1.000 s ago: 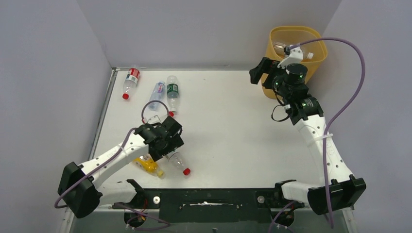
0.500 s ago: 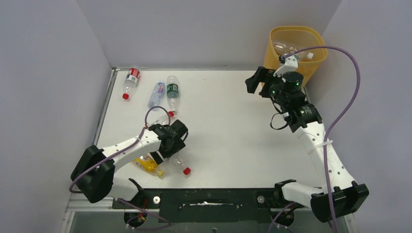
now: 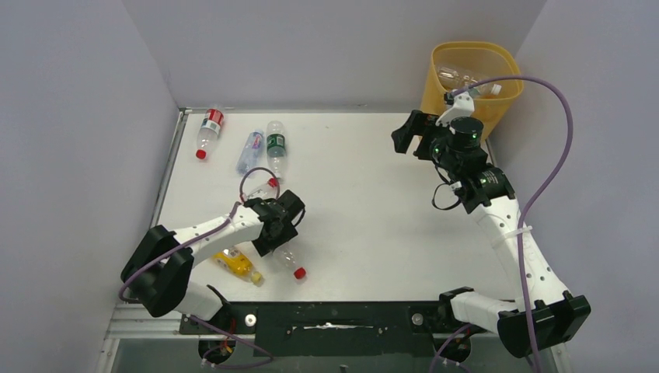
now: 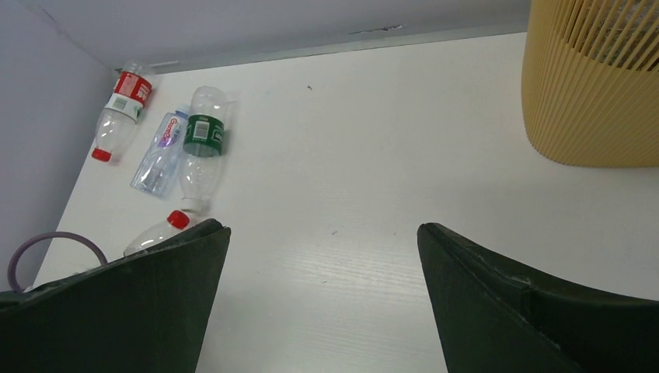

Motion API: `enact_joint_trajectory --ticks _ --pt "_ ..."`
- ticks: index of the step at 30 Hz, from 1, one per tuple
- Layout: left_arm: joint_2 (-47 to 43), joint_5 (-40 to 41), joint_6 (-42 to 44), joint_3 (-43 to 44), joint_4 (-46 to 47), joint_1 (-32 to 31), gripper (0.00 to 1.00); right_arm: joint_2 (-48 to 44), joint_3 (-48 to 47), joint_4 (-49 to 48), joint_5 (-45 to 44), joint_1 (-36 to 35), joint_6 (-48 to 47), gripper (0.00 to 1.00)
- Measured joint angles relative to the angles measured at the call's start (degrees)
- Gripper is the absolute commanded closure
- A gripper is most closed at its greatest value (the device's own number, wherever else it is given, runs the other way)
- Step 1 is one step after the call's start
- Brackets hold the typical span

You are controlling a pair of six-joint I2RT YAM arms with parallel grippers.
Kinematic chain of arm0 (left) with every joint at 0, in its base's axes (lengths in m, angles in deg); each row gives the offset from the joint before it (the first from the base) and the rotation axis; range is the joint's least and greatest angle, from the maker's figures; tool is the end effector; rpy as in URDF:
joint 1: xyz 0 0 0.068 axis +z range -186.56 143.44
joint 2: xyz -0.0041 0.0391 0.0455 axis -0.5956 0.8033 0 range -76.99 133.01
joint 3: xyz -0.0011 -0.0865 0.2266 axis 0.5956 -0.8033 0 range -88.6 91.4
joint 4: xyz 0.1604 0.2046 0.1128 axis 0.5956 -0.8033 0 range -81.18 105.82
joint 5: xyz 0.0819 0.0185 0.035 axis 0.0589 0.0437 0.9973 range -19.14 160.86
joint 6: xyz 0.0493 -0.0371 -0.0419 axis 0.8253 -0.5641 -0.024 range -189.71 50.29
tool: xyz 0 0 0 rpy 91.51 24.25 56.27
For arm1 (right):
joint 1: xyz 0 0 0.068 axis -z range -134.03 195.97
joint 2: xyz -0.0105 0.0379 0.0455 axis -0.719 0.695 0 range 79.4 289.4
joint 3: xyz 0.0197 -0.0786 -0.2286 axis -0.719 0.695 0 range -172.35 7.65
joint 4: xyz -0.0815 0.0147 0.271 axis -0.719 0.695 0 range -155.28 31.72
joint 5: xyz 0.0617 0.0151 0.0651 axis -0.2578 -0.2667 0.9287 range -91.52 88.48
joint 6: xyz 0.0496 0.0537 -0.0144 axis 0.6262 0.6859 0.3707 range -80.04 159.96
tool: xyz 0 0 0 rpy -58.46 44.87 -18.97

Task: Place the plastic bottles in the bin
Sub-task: Pick up the plastic bottle at the center of the board, then place the plastic bottle in the trash bin.

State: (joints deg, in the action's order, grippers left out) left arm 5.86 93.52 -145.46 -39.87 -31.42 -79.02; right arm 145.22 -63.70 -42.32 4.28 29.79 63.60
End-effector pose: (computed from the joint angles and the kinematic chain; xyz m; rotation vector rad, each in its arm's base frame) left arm 0.2129 -0.1623 0.1132 -0.8196 2.5984 0.1036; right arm 0.3017 0.0942 0.3704 0.0534 1.9127 0.5692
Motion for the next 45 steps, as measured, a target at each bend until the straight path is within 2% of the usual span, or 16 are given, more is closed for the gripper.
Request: enact_joint_trajectory --ticks 5,10,19,35,45 --pt "-0.24 -0.81 4.02 1.01 1.11 -0.46 0.41 0.00 0.13 0.59 0.00 0.00 0.00 0.02" --pt "-1.03 -2.75 10.64 6.49 2.49 -2.29 0.41 0.04 0.13 1.11 0.04 0.00 0.28 0.02" --pt "-8.81 -10.62 25.00 10.25 10.80 -4.00 0.41 0.79 0.13 1.70 3.13 -0.04 3.32 0.02" --pt "-13.64 -24.52 43.43 12.31 24.50 -4.00 0.41 5.53 3.69 -5.51 23.34 -0.44 18.60 0.02" --pt "-11.32 -29.03 48.00 16.70 26.27 -4.00 0.41 8.96 3.23 -8.76 27.87 -4.96 22.12 0.02"
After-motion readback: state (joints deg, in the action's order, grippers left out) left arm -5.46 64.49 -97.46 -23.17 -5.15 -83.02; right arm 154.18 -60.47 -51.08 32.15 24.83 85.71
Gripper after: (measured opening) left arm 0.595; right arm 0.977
